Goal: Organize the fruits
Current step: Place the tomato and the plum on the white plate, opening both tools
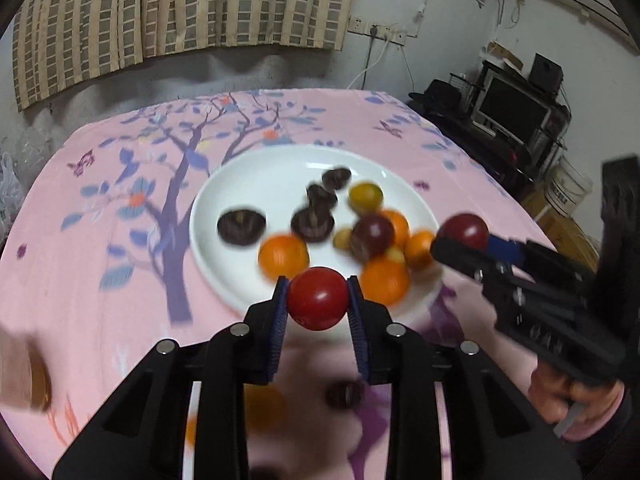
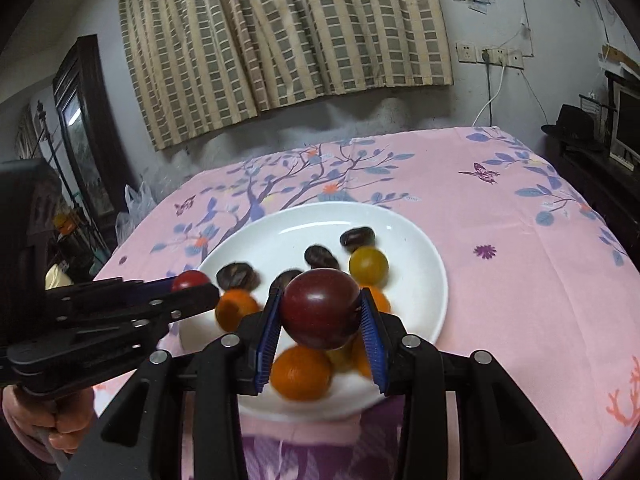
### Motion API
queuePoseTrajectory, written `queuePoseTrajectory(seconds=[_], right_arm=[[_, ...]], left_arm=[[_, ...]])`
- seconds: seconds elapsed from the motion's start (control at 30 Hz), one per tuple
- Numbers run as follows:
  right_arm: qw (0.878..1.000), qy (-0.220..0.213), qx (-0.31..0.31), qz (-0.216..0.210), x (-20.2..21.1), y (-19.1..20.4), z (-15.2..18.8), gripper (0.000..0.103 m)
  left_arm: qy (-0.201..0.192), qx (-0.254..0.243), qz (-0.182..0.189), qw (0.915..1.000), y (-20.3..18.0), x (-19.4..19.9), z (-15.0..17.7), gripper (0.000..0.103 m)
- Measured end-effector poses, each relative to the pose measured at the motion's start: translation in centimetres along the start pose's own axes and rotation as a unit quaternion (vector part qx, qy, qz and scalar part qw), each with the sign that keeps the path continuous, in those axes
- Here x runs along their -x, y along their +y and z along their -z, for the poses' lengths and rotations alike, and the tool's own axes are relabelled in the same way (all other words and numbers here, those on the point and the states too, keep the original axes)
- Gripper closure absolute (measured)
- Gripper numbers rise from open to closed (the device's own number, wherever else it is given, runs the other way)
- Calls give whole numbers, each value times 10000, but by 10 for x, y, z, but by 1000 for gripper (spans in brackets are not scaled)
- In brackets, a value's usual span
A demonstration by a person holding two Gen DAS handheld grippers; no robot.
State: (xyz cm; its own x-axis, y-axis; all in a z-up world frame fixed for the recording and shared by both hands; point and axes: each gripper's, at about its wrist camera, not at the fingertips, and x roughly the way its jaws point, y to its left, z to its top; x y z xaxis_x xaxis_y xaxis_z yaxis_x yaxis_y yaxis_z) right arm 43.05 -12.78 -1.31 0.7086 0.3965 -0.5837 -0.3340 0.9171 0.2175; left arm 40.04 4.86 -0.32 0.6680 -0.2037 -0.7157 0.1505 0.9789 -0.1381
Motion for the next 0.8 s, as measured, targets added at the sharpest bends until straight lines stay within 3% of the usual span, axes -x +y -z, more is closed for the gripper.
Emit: queuePoseTrajectory(seconds=[0.13, 0.23, 0.3, 0.43, 0.5, 0.6, 0.8], right_arm=[[10000, 35, -41, -11, -20, -6, -9, 61], [9999, 47, -78, 49, -21, -7, -10, 46], [10000, -40, -42, -49, -11, -3, -11, 45], [9992, -196, 78, -335, 16, 14, -11, 43], [9987, -205, 239, -401, 26, 26, -7, 38], [9974, -110, 533, -477, 37, 46, 11, 37], [9897, 504, 1262, -459, 26, 86, 61, 37]], left_arm=[[103, 40, -127, 9999, 7, -38, -35, 75], [237, 2, -291, 9993, 14, -55, -48, 70], [160, 8, -489, 9987, 17, -54, -49, 44], [-227, 226, -568, 9979, 29, -21, -45, 21], [-323, 367, -699, 9964, 35, -3, -38, 9], [-464, 488, -1014, 9926, 41, 28, -17, 7], [-836, 897, -1613, 9793, 60, 75, 55, 5]])
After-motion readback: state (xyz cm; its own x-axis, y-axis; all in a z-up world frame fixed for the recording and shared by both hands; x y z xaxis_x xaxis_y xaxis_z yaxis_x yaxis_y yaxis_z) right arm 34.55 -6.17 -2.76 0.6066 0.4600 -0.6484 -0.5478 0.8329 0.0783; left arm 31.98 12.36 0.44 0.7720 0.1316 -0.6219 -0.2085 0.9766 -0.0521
